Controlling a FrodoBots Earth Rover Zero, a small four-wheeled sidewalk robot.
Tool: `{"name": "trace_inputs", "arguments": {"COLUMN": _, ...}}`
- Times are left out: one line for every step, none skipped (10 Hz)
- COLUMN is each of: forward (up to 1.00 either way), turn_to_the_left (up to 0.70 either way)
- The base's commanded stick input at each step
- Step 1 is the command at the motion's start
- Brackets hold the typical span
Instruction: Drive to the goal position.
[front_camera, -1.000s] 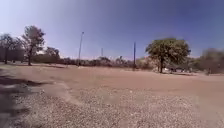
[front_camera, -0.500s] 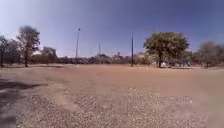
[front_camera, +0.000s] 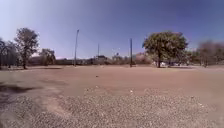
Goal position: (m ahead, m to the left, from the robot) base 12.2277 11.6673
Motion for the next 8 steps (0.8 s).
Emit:
{"name": "trace_inputs", "arguments": {"forward": 0.5, "turn_to_the_left": 0.28}}
{"name": "trace_inputs", "arguments": {"forward": 0.5, "turn_to_the_left": 0.41}}
{"name": "trace_inputs", "arguments": {"forward": 0.5, "turn_to_the_left": 0.42}}
{"name": "trace_inputs", "arguments": {"forward": 0.5, "turn_to_the_left": 0.18}}
{"name": "trace_inputs", "arguments": {"forward": 0.5, "turn_to_the_left": 0.0}}
{"name": "trace_inputs", "arguments": {"forward": 0.5, "turn_to_the_left": 0.0}}
{"name": "trace_inputs", "arguments": {"forward": 0.5, "turn_to_the_left": 0.0}}
{"name": "trace_inputs", "arguments": {"forward": 0.5, "turn_to_the_left": 0.0}}
